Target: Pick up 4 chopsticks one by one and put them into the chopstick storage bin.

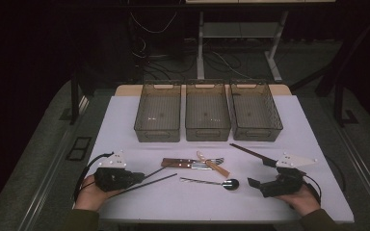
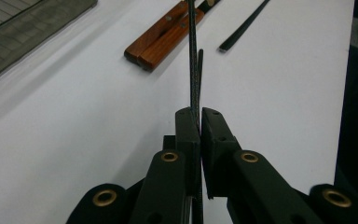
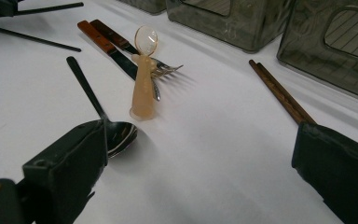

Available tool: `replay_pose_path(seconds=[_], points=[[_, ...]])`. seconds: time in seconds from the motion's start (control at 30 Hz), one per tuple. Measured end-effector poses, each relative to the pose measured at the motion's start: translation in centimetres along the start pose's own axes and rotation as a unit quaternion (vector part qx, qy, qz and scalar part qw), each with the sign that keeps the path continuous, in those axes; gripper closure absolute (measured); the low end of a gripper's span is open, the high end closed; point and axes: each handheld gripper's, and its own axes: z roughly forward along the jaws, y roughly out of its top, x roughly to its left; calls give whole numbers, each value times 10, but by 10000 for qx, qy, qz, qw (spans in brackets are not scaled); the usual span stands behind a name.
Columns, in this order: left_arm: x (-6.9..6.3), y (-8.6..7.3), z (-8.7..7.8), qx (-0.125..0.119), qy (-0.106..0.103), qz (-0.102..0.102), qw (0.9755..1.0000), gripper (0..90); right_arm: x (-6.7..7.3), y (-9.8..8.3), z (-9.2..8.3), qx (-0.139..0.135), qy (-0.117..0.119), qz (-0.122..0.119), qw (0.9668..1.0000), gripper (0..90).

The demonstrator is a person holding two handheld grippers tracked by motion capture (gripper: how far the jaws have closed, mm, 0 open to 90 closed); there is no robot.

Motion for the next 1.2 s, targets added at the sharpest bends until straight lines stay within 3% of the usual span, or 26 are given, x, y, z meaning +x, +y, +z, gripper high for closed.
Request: replay_pose_path(seconds=[0.33,0.67,1.2], points=[[-2,13,4,-47,130,-276,9995,859,0,0,0,-1,-4,4,10000,36],[-2,29,11,-42,240,-333,9991,859,1,0,0,-58,-13,27,10000,36],[6,51,12,-286,473,-469,9974,859,2,-1,3,3,12,-2,10000,36]])
